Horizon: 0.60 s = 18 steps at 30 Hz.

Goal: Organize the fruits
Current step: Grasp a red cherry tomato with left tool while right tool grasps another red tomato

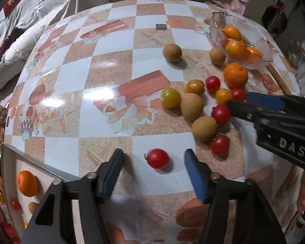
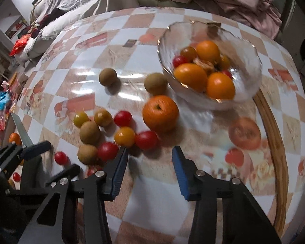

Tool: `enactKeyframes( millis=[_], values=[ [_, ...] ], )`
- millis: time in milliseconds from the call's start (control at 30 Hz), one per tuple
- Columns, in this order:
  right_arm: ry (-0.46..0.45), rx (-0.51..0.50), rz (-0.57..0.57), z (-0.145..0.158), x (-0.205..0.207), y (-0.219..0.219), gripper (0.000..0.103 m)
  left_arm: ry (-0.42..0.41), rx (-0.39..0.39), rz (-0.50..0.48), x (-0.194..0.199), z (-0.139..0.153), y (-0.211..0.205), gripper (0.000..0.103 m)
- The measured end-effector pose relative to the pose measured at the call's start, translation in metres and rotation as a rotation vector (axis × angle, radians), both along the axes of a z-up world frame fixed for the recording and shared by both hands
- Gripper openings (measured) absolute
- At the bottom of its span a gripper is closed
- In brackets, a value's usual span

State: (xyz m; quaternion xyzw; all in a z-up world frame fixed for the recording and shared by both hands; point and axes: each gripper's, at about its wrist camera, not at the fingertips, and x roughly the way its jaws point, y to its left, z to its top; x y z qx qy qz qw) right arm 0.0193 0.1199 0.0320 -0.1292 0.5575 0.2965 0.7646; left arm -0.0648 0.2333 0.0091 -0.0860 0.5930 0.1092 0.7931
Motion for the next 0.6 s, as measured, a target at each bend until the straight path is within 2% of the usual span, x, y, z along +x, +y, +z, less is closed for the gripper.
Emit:
enactKeyframes(
  millis=[100, 133, 200, 267, 367, 600],
  values=[
    [0.013, 0.030, 0.007, 0.001, 0.000, 0.006, 0.039, -0.004, -0.005, 0.002, 0.000, 0.001, -0.002, 0.051],
    [0.010, 0.031, 0.011, 0.002, -0.001, 0.008, 0.033, -0.007, -0.008, 0.009, 0.000, 0.001, -0.002, 0.049],
    [0.007, 0.030, 0.015, 0.003, -0.005, 0.011, 0.031, -0.012, -0.012, 0.025, 0.000, 0.002, 0.001, 0.032],
    [0.017, 0.040, 0.006, 0.003, -0.005, 0.010, 0.012, -0.017, -0.029, 0.037, -0.002, 0.004, 0.004, 0.024],
    [0.055, 0.072, -0.025, 0.003, -0.003, 0.003, 0.012, -0.034, -0.071, 0.056, -0.007, 0.006, 0.010, 0.024],
    [0.090, 0.086, -0.057, 0.002, -0.005, -0.013, 0.012, -0.035, -0.075, 0.044, -0.013, 0.004, 0.008, 0.024]
  ],
)
